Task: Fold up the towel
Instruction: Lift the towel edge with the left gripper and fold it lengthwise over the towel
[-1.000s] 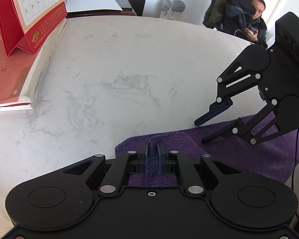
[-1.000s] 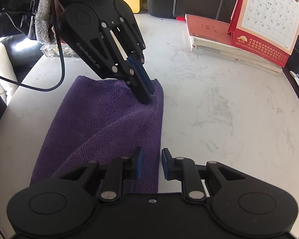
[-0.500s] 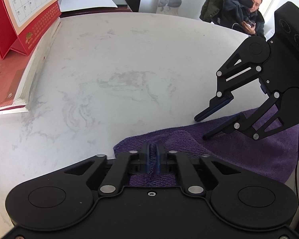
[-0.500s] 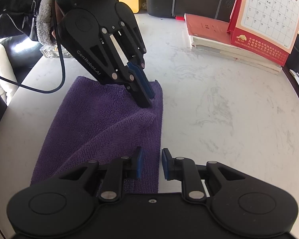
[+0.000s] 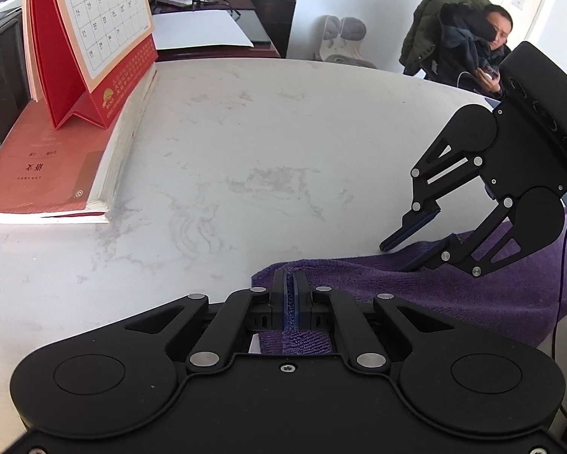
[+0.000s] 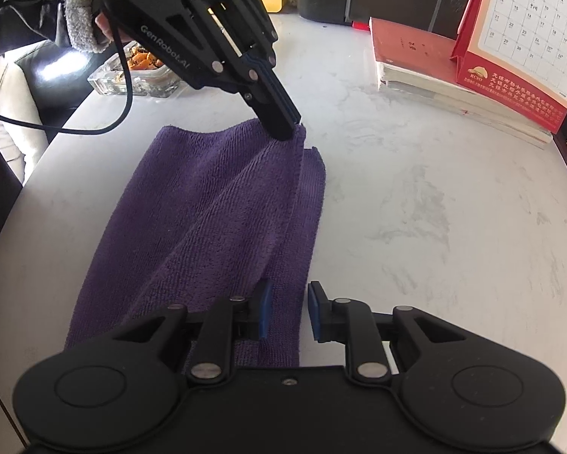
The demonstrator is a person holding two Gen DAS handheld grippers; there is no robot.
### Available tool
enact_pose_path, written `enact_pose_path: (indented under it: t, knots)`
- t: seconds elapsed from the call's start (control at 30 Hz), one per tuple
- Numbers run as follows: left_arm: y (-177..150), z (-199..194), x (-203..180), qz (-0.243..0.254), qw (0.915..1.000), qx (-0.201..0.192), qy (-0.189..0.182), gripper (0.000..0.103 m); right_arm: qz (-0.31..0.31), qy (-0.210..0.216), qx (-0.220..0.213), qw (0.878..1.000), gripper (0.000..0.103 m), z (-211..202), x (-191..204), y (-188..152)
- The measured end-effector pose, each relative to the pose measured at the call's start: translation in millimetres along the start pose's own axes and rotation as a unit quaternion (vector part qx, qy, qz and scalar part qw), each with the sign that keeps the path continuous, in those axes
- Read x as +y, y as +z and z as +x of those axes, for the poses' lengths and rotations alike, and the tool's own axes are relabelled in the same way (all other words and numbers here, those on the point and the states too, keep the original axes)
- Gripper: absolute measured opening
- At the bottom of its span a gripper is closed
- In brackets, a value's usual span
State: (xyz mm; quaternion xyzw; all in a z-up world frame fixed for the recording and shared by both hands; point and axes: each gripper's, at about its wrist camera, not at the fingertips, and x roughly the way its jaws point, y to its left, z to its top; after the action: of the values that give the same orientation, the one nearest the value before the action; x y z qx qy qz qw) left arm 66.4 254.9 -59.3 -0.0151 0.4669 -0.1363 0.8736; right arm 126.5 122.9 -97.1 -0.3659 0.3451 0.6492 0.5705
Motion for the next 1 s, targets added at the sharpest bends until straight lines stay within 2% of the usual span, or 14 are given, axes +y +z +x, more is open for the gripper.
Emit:
enact_pose_path:
  t: [0.2, 0.73, 0.9, 1.0]
  knots:
    - [3, 2, 6, -0.002, 1.0000, -0.008, 0.002, 0.003, -0.006, 0.004, 0.004, 1.000, 0.019, 0, 0, 1]
    - [-1, 35, 12, -0.020, 0.9997, 0.007, 0.010, 0.003, -0.005, 0.000, 0.003, 1.000, 0.019, 1, 1, 1]
    - [-5, 34, 20, -0.047, 0.9989, -0.003, -0.002, 0.003, -0.001, -0.035, 0.000, 0.999, 0.022, -5, 7, -1]
    - [-5, 34, 19, -0.040, 0.9992, -0.002, 0.001, 0.003, 0.020, -0.067, -0.019, 0.997, 0.022, -21, 5, -2]
